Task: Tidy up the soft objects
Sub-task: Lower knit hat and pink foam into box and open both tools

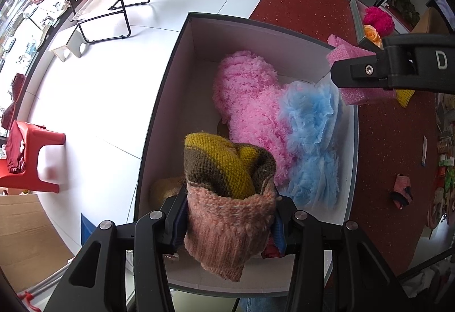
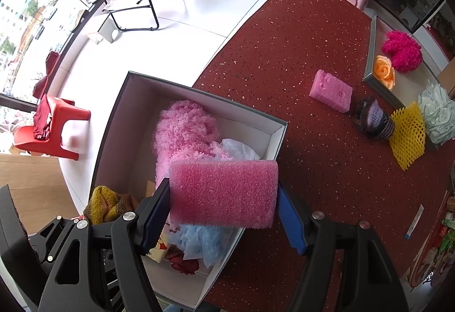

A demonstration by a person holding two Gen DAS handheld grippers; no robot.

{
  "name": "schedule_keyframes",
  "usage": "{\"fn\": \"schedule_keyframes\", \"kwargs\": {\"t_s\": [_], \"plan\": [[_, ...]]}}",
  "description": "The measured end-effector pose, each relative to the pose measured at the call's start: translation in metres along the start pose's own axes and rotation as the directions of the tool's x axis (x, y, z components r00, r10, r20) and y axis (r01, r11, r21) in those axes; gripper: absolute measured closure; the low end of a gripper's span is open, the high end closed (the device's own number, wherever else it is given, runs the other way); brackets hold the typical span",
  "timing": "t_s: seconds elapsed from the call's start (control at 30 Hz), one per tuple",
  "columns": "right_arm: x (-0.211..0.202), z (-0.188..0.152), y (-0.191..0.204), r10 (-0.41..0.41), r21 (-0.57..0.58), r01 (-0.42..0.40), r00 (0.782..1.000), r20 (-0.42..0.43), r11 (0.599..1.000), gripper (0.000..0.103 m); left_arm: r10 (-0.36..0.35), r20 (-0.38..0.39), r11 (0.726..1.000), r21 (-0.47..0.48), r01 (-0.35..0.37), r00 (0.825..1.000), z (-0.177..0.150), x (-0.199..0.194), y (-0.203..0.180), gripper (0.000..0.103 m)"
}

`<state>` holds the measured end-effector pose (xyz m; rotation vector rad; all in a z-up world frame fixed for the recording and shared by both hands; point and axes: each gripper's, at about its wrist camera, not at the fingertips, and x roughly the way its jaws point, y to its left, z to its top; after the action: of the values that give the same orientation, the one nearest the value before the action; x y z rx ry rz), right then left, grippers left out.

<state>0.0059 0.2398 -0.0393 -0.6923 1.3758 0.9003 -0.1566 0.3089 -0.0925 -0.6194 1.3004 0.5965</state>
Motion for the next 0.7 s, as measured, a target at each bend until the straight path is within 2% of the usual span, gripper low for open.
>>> {"fn": "schedule_keyframes", "kwargs": {"t_s": [0.23, 0.33, 0.37, 0.47, 0.5, 0.63, 0.7], "plan": [[0.003, 0.005, -0.001, -0.012, -0.005, 0.012, 1.0, 0.005, 1.0, 0.029, 0.004, 0.002, 1.0, -0.002, -0.004, 1.0, 0.0, 0.001, -0.001, 0.053], [0.005, 0.007, -0.002, -0.01, -0.008, 0.01, 1.0, 0.006, 1.0, 0.029, 0.031, 0.053, 0.999, -0.01, -0.031, 0.998, -0.001, -0.005, -0.001, 0.027], [0.005, 0.007, -0.002, 0.002, -0.012, -0.002, 1.0, 0.007, 1.0, 0.028, 0.044, 0.071, 0.999, -0.009, -0.043, 0.997, -0.002, -0.008, -0.002, 0.013], [0.0, 0.003, -0.002, 0.023, -0.027, -0.022, 0.999, 0.024, 0.999, 0.011, 0.076, 0.132, 0.997, 0.0, -0.077, 0.988, -0.004, -0.02, -0.004, 0.001], [-0.003, 0.001, -0.003, 0.022, -0.03, -0.021, 0.999, 0.041, 0.999, 0.0, 0.076, 0.148, 0.997, 0.003, -0.077, 0.986, -0.005, -0.024, -0.004, 0.001], [-0.016, -0.011, -0.013, 0.034, -0.021, -0.033, 0.996, 0.084, 0.999, 0.0, 0.034, 0.245, 0.999, 0.015, -0.039, 0.969, -0.011, -0.048, -0.005, 0.001], [-0.021, -0.018, -0.017, 0.036, -0.003, -0.036, 0.995, 0.09, 0.999, 0.0, 0.019, 0.325, 1.0, 0.004, -0.021, 0.946, -0.016, -0.069, -0.004, 0.001]]}}
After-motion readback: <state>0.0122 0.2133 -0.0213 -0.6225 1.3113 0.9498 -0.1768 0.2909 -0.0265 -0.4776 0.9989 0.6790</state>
